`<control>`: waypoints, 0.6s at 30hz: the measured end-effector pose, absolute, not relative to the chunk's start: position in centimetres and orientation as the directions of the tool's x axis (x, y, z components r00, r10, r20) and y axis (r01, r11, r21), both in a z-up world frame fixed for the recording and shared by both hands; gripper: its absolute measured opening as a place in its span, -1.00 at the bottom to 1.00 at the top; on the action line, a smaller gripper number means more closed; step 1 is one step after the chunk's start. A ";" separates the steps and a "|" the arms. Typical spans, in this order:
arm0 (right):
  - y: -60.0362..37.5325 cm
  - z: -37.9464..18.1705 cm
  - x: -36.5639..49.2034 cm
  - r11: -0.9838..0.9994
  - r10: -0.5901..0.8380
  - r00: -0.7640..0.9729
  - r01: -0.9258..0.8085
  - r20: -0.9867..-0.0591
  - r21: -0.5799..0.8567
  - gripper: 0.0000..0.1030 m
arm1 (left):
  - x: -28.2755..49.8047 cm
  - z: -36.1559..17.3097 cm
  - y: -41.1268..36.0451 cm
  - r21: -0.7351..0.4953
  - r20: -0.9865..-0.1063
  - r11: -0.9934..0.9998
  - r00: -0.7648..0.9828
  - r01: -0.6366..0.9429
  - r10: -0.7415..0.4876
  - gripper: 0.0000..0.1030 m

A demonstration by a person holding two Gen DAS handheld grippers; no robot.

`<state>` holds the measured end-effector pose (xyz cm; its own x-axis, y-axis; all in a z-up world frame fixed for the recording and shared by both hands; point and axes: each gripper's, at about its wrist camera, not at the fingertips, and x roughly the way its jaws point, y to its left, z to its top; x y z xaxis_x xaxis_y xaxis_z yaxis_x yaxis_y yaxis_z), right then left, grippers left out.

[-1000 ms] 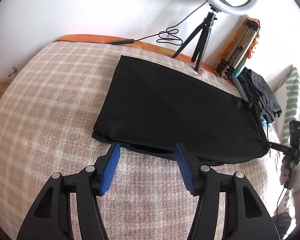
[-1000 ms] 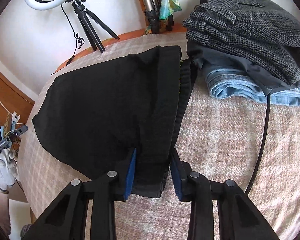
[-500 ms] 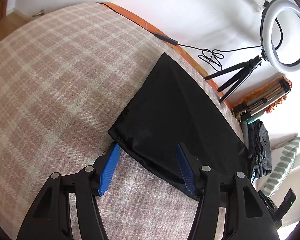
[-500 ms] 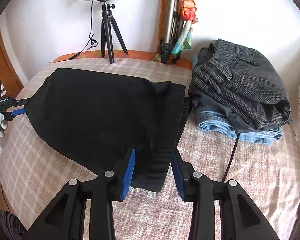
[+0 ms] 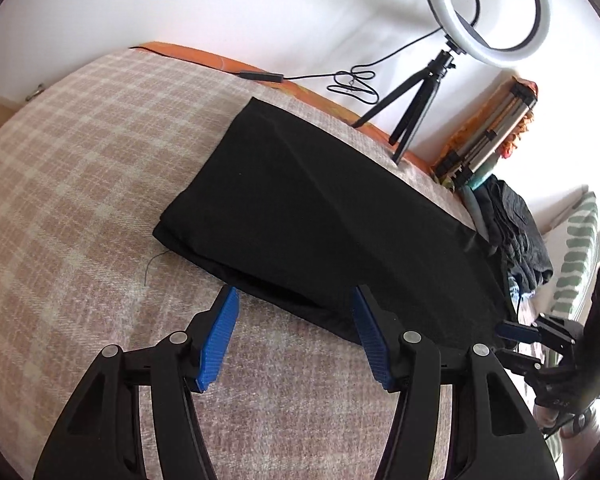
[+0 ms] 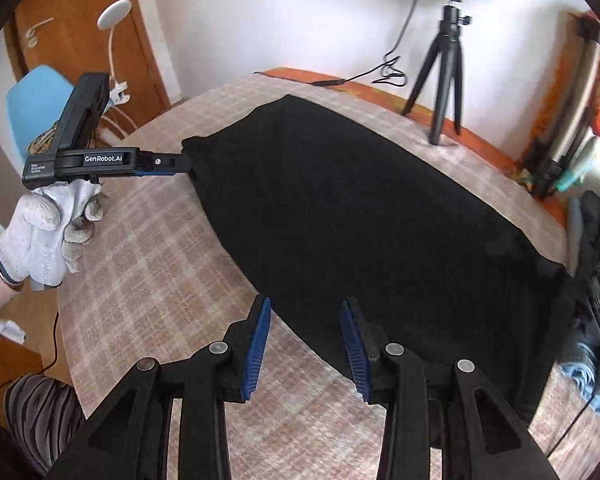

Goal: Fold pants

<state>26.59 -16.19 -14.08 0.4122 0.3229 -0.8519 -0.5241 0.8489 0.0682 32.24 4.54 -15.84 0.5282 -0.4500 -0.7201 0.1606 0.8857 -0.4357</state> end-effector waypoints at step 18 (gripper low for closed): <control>-9.2 -15.8 33.6 0.788 0.410 0.318 -0.595 -0.855 0.157 -1.00 | 31.4 -15.1 1.2 -0.233 -0.743 0.833 0.461 0.501 -0.485 0.07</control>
<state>33.58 -9.22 -15.78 0.3177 0.4100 -0.8549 -0.5948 0.7884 0.1571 31.39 1.23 -15.09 0.4613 -0.4852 -0.7428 0.5013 0.8333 -0.2329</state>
